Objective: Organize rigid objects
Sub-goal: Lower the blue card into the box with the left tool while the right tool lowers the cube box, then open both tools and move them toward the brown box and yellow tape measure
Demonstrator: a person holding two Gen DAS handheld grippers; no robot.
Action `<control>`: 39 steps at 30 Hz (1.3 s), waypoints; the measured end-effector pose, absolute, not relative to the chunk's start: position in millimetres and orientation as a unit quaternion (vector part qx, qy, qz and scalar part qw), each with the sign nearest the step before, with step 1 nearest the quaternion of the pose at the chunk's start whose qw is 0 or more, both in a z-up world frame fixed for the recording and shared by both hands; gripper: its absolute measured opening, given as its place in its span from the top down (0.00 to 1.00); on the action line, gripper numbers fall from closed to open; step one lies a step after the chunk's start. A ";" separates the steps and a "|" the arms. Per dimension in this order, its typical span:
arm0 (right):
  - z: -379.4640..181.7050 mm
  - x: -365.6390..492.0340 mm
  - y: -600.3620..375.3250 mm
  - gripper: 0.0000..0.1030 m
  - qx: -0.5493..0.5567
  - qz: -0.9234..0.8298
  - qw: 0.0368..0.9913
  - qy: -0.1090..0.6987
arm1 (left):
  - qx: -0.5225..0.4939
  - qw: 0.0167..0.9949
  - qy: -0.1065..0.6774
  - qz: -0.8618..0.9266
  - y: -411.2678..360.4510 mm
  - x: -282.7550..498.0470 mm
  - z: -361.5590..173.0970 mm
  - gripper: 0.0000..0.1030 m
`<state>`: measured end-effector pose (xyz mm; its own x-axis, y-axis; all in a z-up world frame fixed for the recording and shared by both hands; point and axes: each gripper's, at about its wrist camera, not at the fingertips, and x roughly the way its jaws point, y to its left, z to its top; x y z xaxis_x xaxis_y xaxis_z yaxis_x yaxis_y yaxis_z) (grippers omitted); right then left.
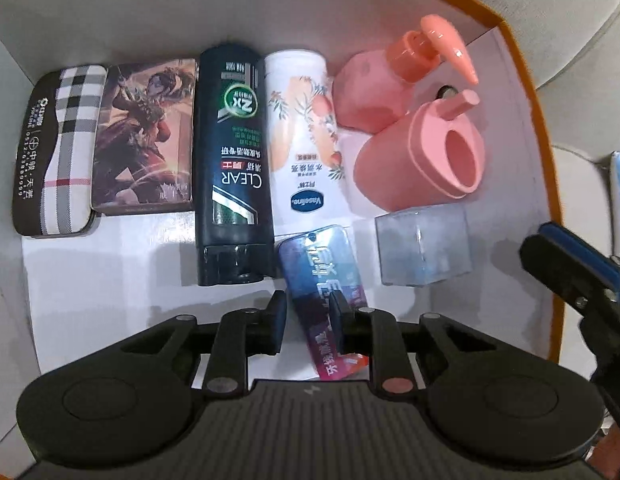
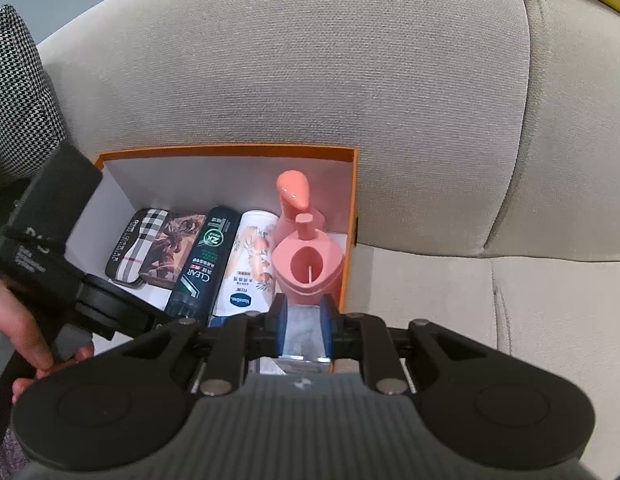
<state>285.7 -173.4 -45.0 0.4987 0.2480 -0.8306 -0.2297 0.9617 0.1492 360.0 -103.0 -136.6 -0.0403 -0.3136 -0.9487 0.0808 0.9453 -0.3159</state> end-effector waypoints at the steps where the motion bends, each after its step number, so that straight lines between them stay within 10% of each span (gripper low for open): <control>1: -44.8 286.0 -173.6 0.82 0.009 0.138 0.866 0.481 | -0.076 0.683 0.713 -0.142 -105.7 361.7 -139.1 0.75; 20: -43.4 283.0 -173.9 0.82 0.009 0.145 0.862 0.485 | -0.058 0.688 0.696 -0.198 -132.4 363.7 -134.6 0.79; 39: -12.1 167.3 -143.3 0.60 0.046 0.173 0.886 0.428 | -0.072 0.861 0.459 -0.207 -20.9 205.5 -7.9 0.74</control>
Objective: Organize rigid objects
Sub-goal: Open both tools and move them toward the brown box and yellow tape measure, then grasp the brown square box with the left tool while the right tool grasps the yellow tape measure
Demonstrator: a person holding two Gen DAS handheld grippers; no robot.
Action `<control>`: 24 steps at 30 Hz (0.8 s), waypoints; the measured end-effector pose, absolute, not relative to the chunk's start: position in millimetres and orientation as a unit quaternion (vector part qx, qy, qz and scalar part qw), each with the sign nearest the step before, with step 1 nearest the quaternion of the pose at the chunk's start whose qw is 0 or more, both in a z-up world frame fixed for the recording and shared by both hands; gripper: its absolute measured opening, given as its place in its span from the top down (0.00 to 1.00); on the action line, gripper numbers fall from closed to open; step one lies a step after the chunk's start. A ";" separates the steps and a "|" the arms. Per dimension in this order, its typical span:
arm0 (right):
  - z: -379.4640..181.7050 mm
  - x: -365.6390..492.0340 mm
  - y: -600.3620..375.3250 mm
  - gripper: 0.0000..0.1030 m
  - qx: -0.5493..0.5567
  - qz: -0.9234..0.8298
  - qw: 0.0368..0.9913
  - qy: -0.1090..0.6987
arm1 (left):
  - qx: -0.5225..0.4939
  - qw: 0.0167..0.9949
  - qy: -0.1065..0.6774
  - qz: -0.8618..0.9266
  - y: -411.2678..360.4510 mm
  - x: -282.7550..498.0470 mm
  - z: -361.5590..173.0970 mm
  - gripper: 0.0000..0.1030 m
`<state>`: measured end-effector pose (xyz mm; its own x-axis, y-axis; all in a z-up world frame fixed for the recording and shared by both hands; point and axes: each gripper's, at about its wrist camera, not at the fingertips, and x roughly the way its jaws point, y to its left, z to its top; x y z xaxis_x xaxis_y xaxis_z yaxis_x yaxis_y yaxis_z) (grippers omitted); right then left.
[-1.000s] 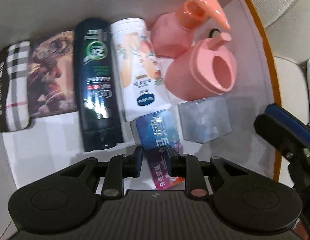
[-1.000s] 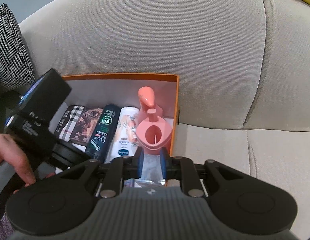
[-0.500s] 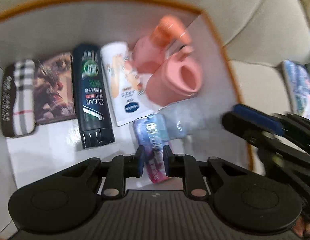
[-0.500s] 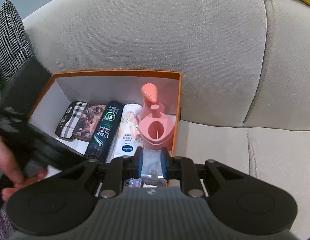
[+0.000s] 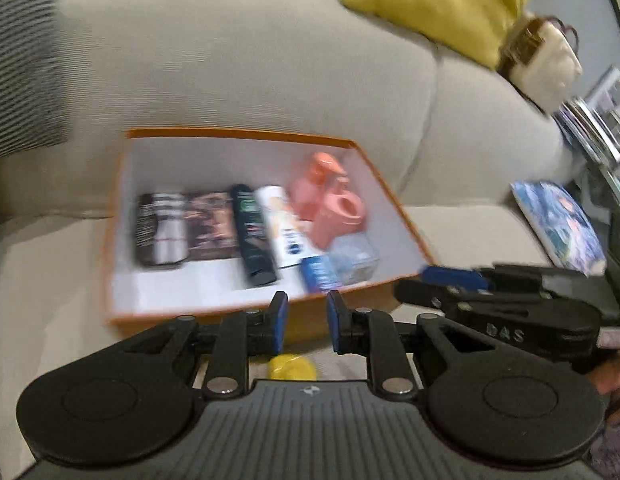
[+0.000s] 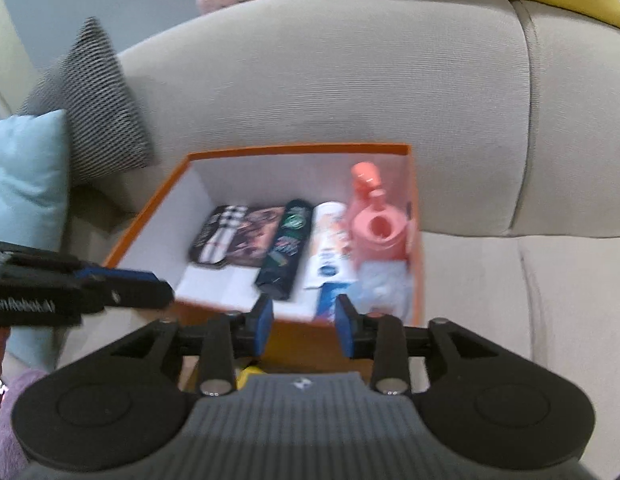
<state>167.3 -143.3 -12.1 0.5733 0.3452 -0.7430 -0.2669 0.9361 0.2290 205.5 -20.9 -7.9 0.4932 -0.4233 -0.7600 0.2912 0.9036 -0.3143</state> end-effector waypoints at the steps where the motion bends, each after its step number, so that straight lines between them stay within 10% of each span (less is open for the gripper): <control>1: -15.9 159.2 -138.2 0.57 0.042 0.168 0.888 0.426 | -0.072 0.866 0.455 -0.195 -13.2 196.4 -10.4 0.71; 9: -67.4 116.6 -105.5 0.53 0.012 0.146 0.876 0.460 | -0.050 0.884 0.448 -0.122 7.0 150.1 -47.6 0.69; 18: -93.9 116.6 -108.4 0.46 0.028 0.146 0.851 0.503 | -0.049 0.875 0.463 -0.132 -6.4 155.2 -93.4 0.36; 24: -103.9 126.3 -107.0 0.45 0.028 0.152 0.841 0.519 | 0.006 0.870 0.475 -0.133 -20.4 160.5 -113.1 0.38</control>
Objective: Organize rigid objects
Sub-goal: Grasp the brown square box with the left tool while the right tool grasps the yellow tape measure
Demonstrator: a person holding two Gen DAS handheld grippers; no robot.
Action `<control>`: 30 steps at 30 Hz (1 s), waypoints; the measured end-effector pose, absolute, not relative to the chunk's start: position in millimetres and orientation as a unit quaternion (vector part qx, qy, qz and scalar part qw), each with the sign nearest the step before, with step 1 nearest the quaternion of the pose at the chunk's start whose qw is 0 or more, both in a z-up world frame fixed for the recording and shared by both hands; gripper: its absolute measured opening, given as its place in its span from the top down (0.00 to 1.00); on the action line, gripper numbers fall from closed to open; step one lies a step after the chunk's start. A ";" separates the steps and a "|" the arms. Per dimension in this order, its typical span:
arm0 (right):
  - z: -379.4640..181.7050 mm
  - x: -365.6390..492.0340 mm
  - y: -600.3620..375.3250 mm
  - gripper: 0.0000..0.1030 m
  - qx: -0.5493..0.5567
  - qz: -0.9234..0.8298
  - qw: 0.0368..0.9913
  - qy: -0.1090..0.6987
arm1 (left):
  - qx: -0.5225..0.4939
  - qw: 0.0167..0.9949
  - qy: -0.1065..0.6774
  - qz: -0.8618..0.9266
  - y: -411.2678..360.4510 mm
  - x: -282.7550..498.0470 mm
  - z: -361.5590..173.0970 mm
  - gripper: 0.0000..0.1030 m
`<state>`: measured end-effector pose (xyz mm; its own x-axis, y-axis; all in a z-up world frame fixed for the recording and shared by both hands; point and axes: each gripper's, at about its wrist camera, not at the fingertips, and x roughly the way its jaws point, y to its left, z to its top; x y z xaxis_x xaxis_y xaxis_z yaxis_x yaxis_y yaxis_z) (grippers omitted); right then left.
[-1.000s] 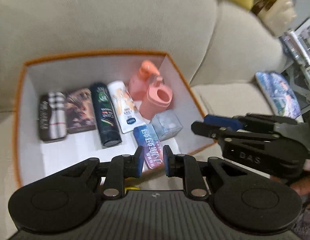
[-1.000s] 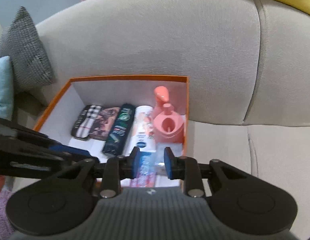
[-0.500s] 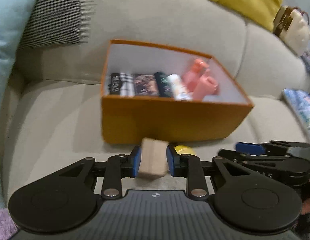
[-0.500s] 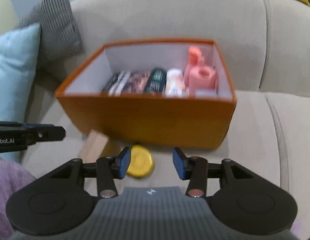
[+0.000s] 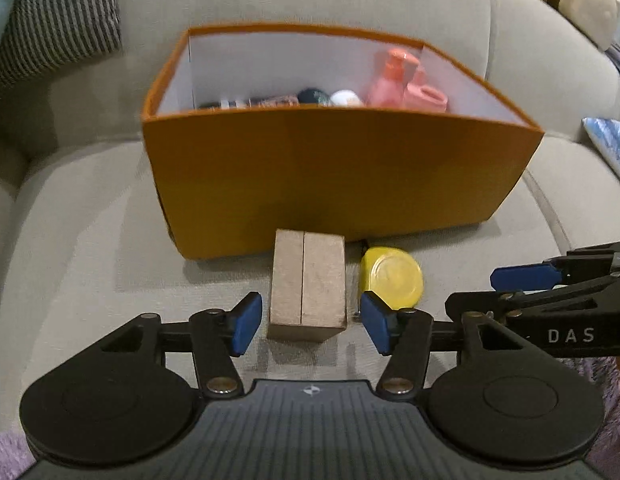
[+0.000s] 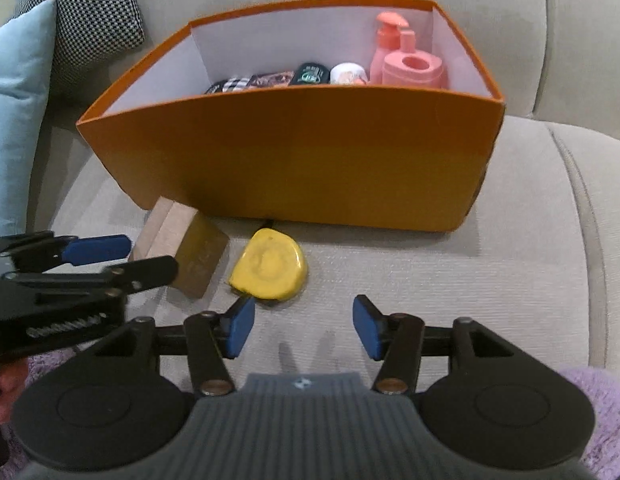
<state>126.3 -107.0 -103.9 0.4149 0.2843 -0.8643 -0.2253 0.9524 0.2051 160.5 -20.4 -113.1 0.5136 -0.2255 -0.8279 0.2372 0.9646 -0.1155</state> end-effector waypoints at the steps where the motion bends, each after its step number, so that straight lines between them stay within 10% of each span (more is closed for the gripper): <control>1: -105.4 127.4 -106.0 0.45 0.028 0.153 0.839 0.521 | 0.002 0.867 0.480 -0.132 -19.4 162.0 -115.4 0.45; 17: -109.0 131.4 -89.1 0.45 0.017 0.181 0.829 0.530 | -0.186 0.826 0.516 -0.129 41.3 154.6 -119.8 0.51; 30: -106.0 120.8 -88.3 0.45 0.007 0.185 0.828 0.530 | -0.147 0.844 0.513 -0.063 59.3 145.0 -117.6 0.51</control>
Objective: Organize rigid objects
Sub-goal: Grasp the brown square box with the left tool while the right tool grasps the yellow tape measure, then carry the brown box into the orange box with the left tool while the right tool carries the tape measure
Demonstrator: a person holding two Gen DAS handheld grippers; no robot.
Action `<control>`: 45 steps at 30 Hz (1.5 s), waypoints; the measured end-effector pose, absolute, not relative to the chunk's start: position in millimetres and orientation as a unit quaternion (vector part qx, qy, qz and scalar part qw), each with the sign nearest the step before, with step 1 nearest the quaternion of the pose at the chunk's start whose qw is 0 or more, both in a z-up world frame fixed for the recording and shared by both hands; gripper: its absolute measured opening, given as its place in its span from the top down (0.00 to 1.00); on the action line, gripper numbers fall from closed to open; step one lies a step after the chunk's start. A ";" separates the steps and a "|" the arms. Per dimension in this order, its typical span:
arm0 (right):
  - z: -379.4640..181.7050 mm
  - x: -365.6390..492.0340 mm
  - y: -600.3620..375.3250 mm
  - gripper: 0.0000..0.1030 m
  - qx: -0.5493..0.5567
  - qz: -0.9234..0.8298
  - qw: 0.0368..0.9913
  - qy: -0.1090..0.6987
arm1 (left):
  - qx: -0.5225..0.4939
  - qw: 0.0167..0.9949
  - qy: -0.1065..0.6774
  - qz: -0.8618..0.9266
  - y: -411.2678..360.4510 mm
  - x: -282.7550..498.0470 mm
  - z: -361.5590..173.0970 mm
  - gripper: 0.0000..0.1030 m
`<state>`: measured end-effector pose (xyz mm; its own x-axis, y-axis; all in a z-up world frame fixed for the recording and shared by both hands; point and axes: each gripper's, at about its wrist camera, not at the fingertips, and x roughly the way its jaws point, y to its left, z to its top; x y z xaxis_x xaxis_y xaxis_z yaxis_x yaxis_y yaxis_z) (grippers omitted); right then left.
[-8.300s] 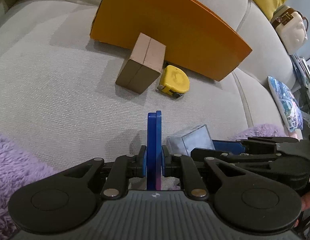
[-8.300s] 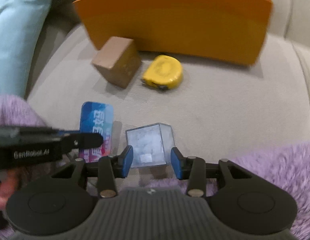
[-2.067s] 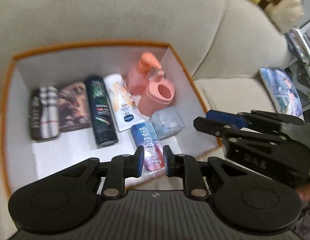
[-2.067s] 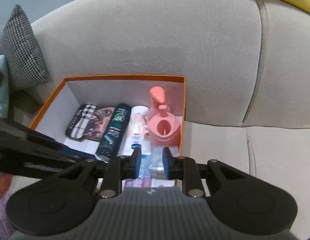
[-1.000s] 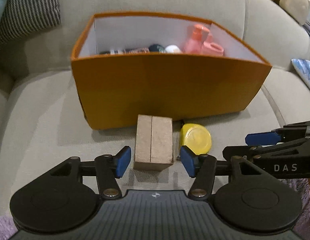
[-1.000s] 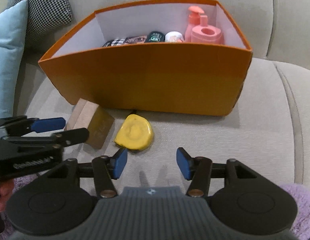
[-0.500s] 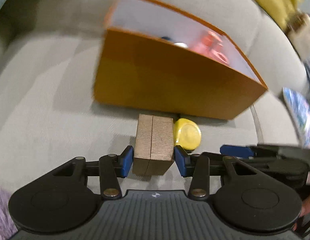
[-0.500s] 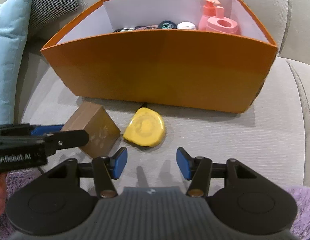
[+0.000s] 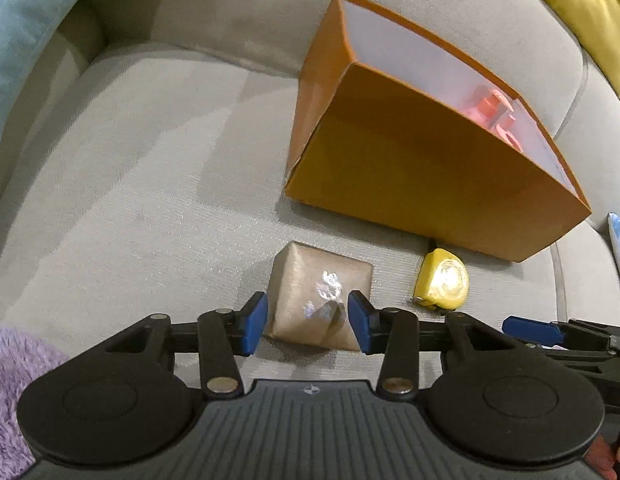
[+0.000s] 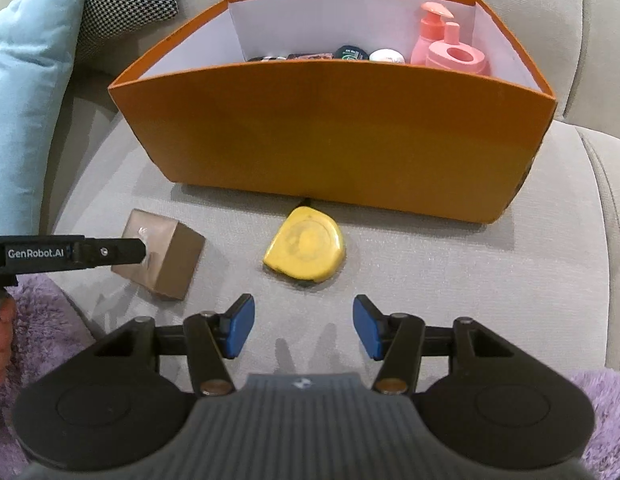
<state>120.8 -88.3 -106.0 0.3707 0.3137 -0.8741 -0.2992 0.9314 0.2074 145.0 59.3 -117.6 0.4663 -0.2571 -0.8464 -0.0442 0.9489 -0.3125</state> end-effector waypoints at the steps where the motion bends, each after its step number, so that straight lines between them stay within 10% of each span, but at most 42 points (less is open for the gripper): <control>1: -106.2 120.6 -88.0 0.45 0.007 0.185 0.828 0.530 | -0.138 0.848 0.508 -0.066 56.8 143.6 -115.8 0.50; 10: -111.7 132.6 -81.7 0.37 0.001 0.181 0.828 0.531 | -0.008 0.859 0.506 -0.074 19.2 145.9 -119.1 0.26; 24: -138.1 185.7 -74.8 0.27 0.062 0.128 0.808 0.572 | 0.019 0.844 0.532 -0.065 7.9 165.5 -131.8 0.35; 45: -132.4 165.5 -77.9 0.46 0.040 0.137 0.802 0.580 | -0.084 0.842 0.528 -0.071 32.0 155.7 -124.9 0.35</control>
